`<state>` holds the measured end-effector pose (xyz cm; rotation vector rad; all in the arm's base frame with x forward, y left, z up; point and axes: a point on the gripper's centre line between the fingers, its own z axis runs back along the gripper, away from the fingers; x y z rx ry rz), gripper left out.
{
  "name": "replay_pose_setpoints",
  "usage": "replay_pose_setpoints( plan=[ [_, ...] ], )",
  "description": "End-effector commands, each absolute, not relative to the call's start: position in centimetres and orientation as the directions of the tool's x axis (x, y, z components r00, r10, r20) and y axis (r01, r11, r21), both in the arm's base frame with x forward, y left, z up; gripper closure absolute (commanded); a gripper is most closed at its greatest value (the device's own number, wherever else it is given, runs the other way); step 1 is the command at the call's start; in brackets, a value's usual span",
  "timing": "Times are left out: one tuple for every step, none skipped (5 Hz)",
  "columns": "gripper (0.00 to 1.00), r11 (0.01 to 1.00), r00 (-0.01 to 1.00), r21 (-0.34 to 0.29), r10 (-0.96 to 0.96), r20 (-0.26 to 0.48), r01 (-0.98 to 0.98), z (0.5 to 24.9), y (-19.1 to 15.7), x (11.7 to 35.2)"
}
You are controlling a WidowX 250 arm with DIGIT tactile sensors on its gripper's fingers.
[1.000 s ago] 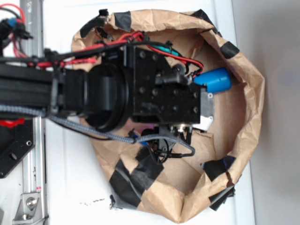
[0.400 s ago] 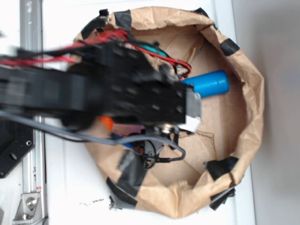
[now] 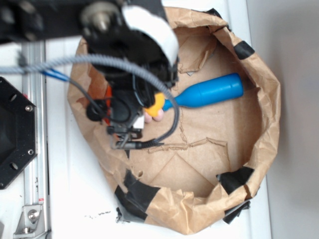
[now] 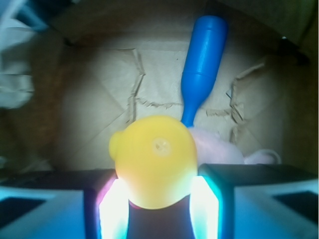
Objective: Grab the yellow duck.
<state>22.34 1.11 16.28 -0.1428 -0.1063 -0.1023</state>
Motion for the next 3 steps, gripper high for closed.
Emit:
replay_pose_setpoints(
  plan=[
    [1.00, 0.967, 0.967, -0.059, 0.250, 0.041, -0.247, 18.9, -1.1, 22.1],
    [1.00, 0.961, 0.961, 0.004, 0.278, 0.008, -0.278, 18.0, -1.6, 23.0],
    [1.00, 0.962, 0.962, 0.025, 0.272, -0.029, -0.271, 17.1, -1.5, 23.4]
  ],
)
